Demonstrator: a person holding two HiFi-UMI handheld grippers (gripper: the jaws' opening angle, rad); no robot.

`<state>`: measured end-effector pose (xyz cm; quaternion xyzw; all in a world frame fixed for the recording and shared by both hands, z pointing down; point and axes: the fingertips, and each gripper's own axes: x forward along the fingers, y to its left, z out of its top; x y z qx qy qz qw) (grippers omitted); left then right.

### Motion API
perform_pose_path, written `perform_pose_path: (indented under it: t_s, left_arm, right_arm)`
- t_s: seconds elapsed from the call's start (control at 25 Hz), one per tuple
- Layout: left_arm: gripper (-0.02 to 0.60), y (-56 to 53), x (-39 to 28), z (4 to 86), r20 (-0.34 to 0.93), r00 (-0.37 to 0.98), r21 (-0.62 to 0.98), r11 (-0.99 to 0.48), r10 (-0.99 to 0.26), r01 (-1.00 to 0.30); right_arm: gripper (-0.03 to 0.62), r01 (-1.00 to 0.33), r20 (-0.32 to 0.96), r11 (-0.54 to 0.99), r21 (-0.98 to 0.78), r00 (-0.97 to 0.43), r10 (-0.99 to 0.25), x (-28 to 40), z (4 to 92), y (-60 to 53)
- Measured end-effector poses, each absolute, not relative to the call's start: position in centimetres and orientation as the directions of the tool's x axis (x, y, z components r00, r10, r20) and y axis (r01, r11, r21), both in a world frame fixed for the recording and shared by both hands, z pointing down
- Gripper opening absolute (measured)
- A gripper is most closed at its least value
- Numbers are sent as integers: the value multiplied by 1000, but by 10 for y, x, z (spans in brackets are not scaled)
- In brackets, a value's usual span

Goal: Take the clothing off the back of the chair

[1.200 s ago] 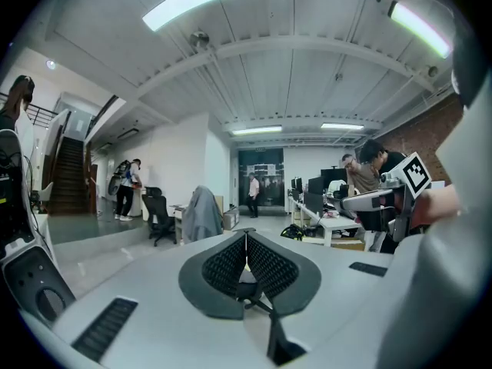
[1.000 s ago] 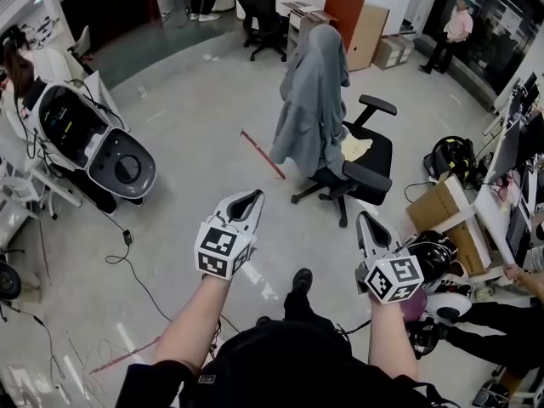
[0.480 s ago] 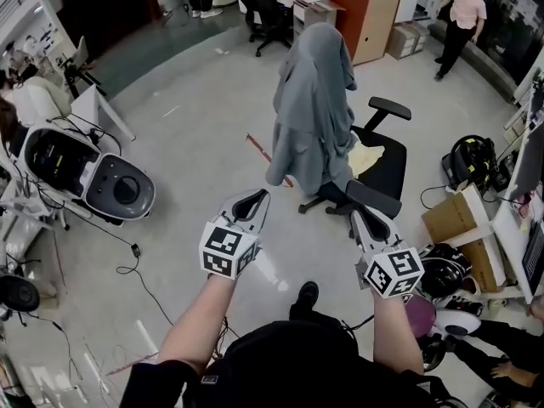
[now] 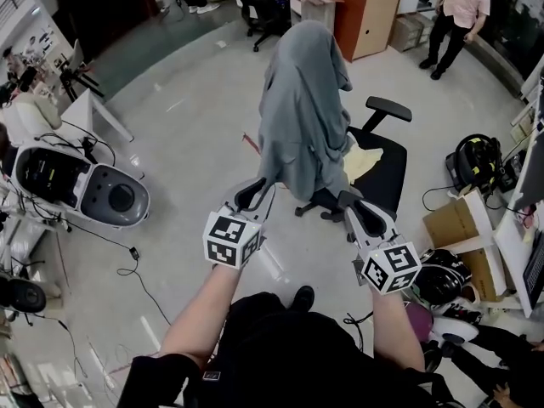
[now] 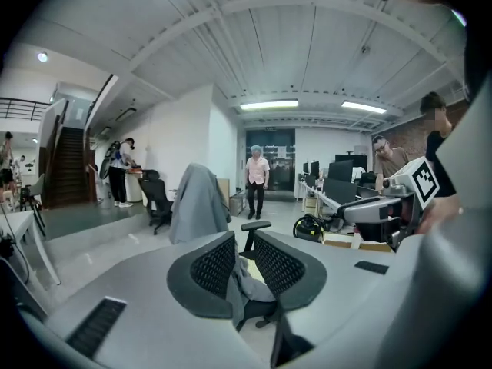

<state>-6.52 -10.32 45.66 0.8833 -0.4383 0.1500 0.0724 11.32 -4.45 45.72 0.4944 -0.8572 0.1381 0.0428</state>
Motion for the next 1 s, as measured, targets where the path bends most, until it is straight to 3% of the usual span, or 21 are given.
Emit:
perform_pose_path:
  t_s: [0.08,0.6,0.88,1.0]
  left_arm:
    - [99,-120,-63,463,344,559,2,-595,-754,-804]
    - [235,-276,-77,515,425,468,9,-514,-775,-858]
    - [241,-336,-73,541,476,479,10,-540,-737,-841]
    - [216,-351,-76,545,474,478,-5,-545,-739,-838]
  right_arm:
    - [94,-861,218,469,-198,-505,-835,119,460,-52]
    - [94,-883,266,442,-156,-469,-842,119,454,-165]
    - [94,-880,293,445,-164,-474,-830,101,460,-243]
    - [94,-884,311,433,-176,-468,-827,101,471,-265]
